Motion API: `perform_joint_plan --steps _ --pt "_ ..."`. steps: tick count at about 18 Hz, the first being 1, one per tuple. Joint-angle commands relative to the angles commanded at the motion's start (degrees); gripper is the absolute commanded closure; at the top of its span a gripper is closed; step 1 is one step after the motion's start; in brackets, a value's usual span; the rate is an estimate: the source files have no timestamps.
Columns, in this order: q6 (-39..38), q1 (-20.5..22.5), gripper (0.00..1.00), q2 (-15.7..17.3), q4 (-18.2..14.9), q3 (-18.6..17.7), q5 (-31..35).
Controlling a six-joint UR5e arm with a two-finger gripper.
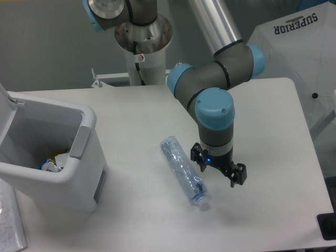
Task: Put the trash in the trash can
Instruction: 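Lower the gripper onto the clear plastic bottle's middle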
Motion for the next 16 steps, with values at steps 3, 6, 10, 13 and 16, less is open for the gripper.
perform_joint_plan --steps 3,6,10,13,16 --pt "-8.0 -1.7 0.00 0.6 0.2 -1.6 -0.1" --pt "-15.2 -2.9 0.00 0.4 1.0 -1.2 -0.1" --pt "-21.2 -4.7 0.00 0.2 2.4 -1.4 -0.3" --pt "-22.4 -5.3 0.00 -0.1 2.8 -2.1 0.7" --pt "-22.3 -6.1 0.00 -0.4 2.8 -3.3 9.0"
